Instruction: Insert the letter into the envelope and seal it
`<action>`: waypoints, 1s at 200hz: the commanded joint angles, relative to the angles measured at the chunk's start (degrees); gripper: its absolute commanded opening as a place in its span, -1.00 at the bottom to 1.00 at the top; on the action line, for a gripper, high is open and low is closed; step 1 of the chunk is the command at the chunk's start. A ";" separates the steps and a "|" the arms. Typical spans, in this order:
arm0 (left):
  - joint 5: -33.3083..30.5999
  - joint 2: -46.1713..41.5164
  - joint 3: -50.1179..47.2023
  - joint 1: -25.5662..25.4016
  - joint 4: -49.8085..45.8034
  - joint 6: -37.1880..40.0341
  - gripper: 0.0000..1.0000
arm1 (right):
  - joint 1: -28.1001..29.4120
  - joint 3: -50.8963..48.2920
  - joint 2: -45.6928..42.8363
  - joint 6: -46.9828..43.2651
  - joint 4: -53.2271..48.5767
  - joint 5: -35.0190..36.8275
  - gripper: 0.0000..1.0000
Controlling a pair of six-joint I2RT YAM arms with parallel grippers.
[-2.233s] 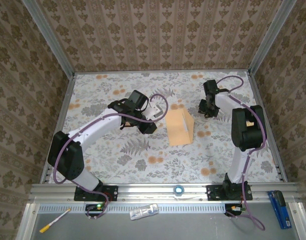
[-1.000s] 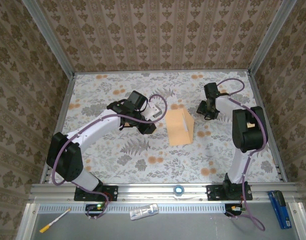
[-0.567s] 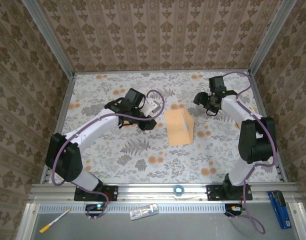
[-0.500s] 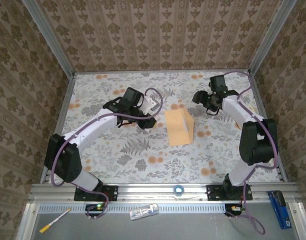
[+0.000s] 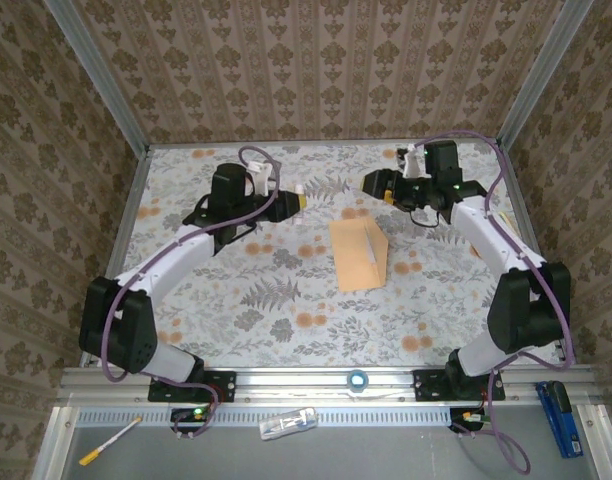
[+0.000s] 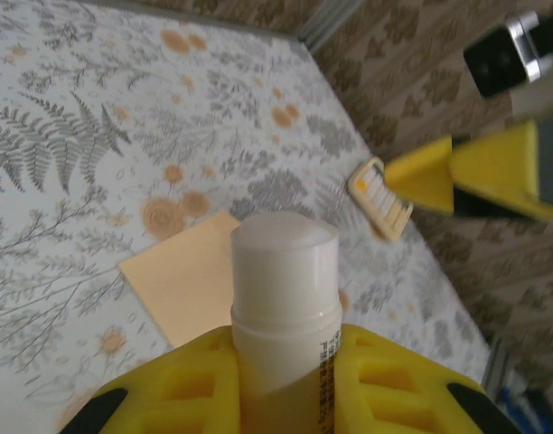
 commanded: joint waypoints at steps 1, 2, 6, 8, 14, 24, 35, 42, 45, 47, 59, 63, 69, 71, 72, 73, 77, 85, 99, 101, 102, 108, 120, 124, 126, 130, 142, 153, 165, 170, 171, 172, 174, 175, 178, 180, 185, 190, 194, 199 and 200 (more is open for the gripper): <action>-2.83 0.66 -0.46 -0.91 10.10 -10.73 -1.00 | 3.50 2.18 -1.74 -1.99 0.84 -3.59 0.52; -3.07 0.67 -0.48 -0.99 10.20 -10.86 -1.00 | 3.72 2.16 -1.75 -1.96 0.97 -3.60 0.52; -3.52 0.70 -0.46 -1.19 10.54 -11.35 -1.00 | 4.47 2.06 -1.68 -1.80 1.37 -3.54 0.50; -3.73 0.70 -0.47 -1.32 10.62 -11.58 -1.00 | 4.80 2.11 -1.68 -1.74 1.65 -3.58 0.50; -4.34 0.83 -0.29 -1.70 10.52 -12.00 -1.00 | 5.83 2.17 -1.68 -1.60 2.01 -3.29 0.48; -5.69 0.85 0.11 -2.23 9.89 -12.72 -1.00 | 7.40 2.26 -1.49 -1.49 2.26 -2.37 0.44; -6.56 1.00 0.45 -2.72 9.98 -13.59 -1.00 | 9.11 2.17 -1.31 -0.97 3.18 -1.20 0.41; -7.02 1.17 0.55 -3.04 10.05 -14.11 -1.00 | 10.07 2.36 -1.07 -0.80 3.61 -0.71 0.40; -7.19 1.24 0.57 -3.21 10.11 -14.34 -1.00 | 10.44 2.45 -1.02 -0.72 3.81 -0.46 0.39; -7.24 1.28 0.55 -3.30 10.23 -14.44 -1.00 | 10.71 2.52 -0.87 -0.66 3.84 -0.32 0.39; -7.60 1.66 0.52 -3.91 10.86 -15.23 -1.00 | 12.01 2.91 -0.36 -0.21 4.66 -0.02 0.37; -7.88 1.71 0.41 -4.12 11.13 -15.57 -1.00 | 12.46 3.04 -0.16 0.02 4.97 0.05 0.36; -8.26 1.79 0.20 -4.39 11.59 -16.04 -1.00 | 13.02 3.18 0.18 0.43 5.48 0.20 0.35; -8.45 1.81 0.11 -4.47 11.83 -16.25 -1.00 | 13.18 3.27 0.24 0.44 5.55 0.23 0.35; -8.56 1.81 0.02 -4.54 11.89 -16.30 -1.00 | 13.27 3.31 0.29 0.49 5.57 0.28 0.35; -8.65 1.77 -0.02 -4.57 12.02 -16.46 -1.00 | 13.35 3.34 0.32 0.55 5.57 0.31 0.35; -9.09 1.79 -0.22 -4.72 12.36 -16.86 -1.00 | 13.64 3.54 0.61 0.64 5.72 0.38 0.34; -9.73 1.84 -0.75 -4.77 13.29 -17.79 -1.00 | 14.33 3.86 0.92 0.54 5.68 0.85 0.33; -10.82 1.89 -1.54 -4.84 14.74 -19.24 -1.00 | 14.88 3.88 1.46 0.50 5.93 1.73 0.31; -11.03 1.84 -1.73 -4.85 14.99 -19.47 -1.00 | 14.92 3.88 1.50 0.52 5.97 1.74 0.30; -11.12 1.87 -1.78 -4.85 15.06 -19.58 -1.00 | 14.88 3.89 1.50 0.57 6.00 1.74 0.30; -11.74 1.86 -2.14 -4.84 15.76 -20.21 -1.00 | 14.98 3.89 1.74 0.95 6.48 1.60 0.27; -12.18 1.73 -2.64 -4.94 17.55 -21.27 -1.00 | 15.10 4.03 2.25 1.30 6.80 1.50 0.25; -12.24 1.71 -2.74 -4.94 17.96 -21.60 -1.00 | 15.25 4.11 2.44 1.37 6.90 1.48 0.24; -12.30 1.72 -2.80 -4.94 18.12 -21.79 -1.00 | 15.30 4.21 2.54 1.40 6.90 1.52 0.24; -12.34 1.73 -2.82 -4.90 18.35 -22.14 -1.00 | 15.37 4.19 2.63 1.42 6.97 1.56 0.24; -12.49 1.71 -2.70 -4.94 18.57 -22.78 -1.00 | 15.58 4.39 3.01 1.52 7.02 1.86 0.22; -12.60 1.64 -2.59 -4.94 18.55 -22.93 -1.00 | 15.66 4.63 3.32 1.42 6.99 1.97 0.22; -12.72 1.64 -2.66 -4.94 18.85 -23.44 -1.00 | 15.75 4.66 3.51 1.54 6.97 2.18 0.21; -12.79 1.64 -2.77 -4.94 19.05 -23.80 -1.00 | 15.72 4.68 3.67 1.51 6.99 2.18 0.21; -12.79 1.60 -2.78 -4.94 19.16 -23.90 -1.00 | 15.72 4.68 3.64 1.55 6.99 2.18 0.21; -12.79 1.62 -2.79 -4.94 19.21 -23.95 -1.00 | 15.77 4.68 3.66 1.61 7.03 2.18 0.21; -12.79 1.64 -2.86 -4.94 19.40 -24.05 -1.00 | 15.84 4.70 3.72 1.64 7.06 2.25 0.20; -12.79 1.64 -2.91 -4.94 19.50 -24.11 -1.00 | 15.83 4.64 3.71 1.61 7.07 2.26 0.20; -12.67 1.64 -2.96 -4.94 19.68 -24.27 -1.00 | 15.83 4.63 3.77 1.67 7.16 2.24 0.19; -12.65 1.68 -2.97 -4.94 19.76 -24.33 -1.00 | 15.82 4.67 3.77 1.74 7.23 2.24 0.19; -12.62 1.73 -3.06 -4.94 20.00 -24.52 -1.00 | 15.90 4.65 3.88 1.86 7.33 2.26 0.18; -12.70 1.69 -3.19 -4.94 20.20 -24.81 -1.00 | 15.94 4.67 4.00 2.00 7.50 2.14 0.16; -12.75 1.68 -3.35 -4.98 20.44 -25.00 -1.00 | 15.98 4.66 4.05 2.10 7.72 2.09 0.16; -12.79 1.63 -3.56 -5.03 20.89 -25.20 -1.00 | 16.06 4.61 4.12 2.33 8.04 2.09 0.15; -12.79 1.63 -3.57 -5.03 20.95 -25.26 -1.00 | 16.07 4.60 4.12 2.40 8.09 2.05 0.15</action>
